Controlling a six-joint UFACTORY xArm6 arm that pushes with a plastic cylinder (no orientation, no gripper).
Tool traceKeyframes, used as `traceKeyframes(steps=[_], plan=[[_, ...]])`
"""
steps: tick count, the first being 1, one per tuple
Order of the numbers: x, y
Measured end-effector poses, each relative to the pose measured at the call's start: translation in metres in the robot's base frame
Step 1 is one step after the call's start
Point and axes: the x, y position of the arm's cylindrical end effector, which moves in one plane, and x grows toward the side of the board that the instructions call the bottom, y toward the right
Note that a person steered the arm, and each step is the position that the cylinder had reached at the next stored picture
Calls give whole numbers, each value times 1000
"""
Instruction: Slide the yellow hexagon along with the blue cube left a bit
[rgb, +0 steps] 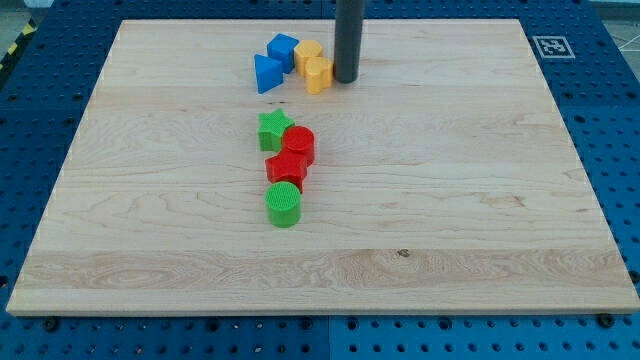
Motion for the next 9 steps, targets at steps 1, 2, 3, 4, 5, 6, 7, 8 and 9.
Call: traceKeyframes(steps=[1,2,3,4,5,6,7,8,9], plan=[[1,-23],[-6,-48],[-24,-54],[-24,-15],[-24,21],[-36,43],[-68,36],[-88,18],[-76,16]])
